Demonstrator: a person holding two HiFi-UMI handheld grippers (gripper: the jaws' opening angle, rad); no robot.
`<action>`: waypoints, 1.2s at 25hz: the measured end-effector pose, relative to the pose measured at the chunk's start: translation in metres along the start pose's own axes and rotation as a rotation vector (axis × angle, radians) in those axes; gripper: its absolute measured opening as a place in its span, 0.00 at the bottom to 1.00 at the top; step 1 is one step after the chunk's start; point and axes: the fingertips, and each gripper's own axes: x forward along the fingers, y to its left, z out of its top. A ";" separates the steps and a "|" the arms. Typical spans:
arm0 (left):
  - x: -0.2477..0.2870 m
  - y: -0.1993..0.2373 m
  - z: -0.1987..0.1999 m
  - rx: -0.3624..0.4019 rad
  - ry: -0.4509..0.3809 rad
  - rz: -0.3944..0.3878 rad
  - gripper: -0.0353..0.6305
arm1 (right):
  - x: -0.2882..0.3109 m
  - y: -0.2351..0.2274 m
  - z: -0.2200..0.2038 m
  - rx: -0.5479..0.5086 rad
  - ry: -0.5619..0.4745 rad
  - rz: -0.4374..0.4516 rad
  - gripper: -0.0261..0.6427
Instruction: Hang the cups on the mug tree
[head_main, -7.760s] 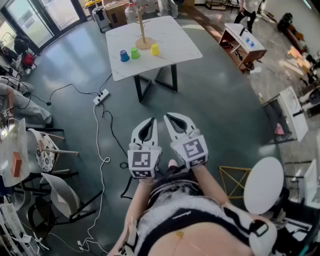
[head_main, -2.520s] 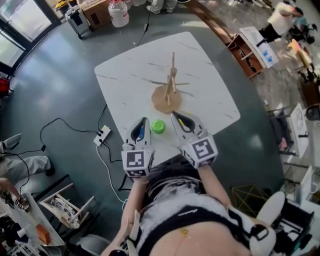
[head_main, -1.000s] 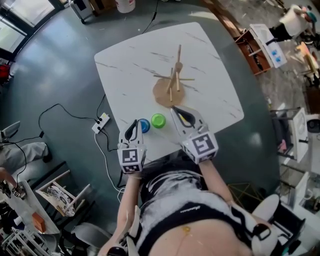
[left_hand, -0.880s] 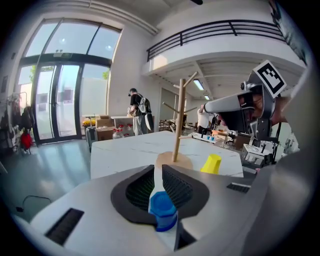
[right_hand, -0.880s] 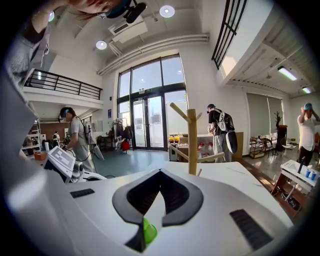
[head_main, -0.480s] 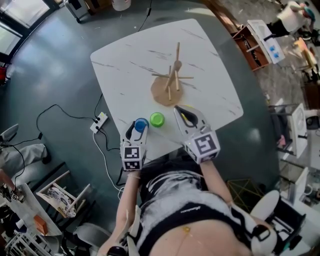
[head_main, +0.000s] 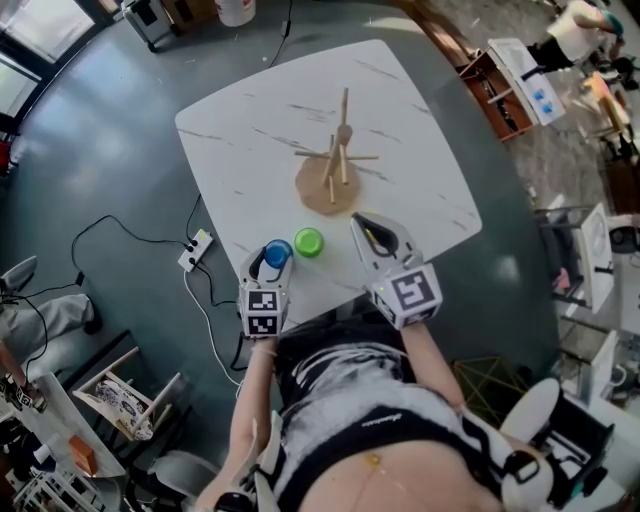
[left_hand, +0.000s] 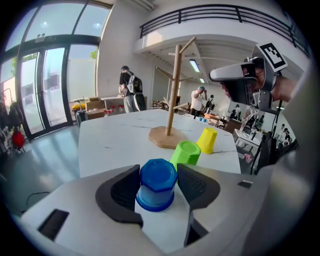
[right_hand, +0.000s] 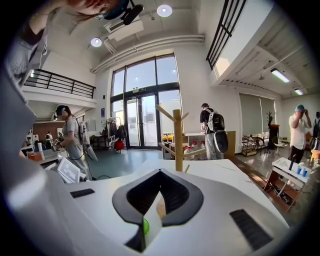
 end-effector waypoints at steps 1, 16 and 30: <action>0.001 0.000 0.000 0.000 0.002 -0.002 0.42 | -0.001 -0.002 0.000 0.002 0.001 -0.003 0.04; -0.018 0.011 0.054 -0.008 -0.079 0.012 0.40 | -0.008 -0.022 0.007 0.013 -0.027 -0.038 0.04; -0.053 -0.002 0.172 0.041 -0.294 -0.073 0.40 | -0.016 -0.037 0.009 0.028 -0.040 -0.067 0.04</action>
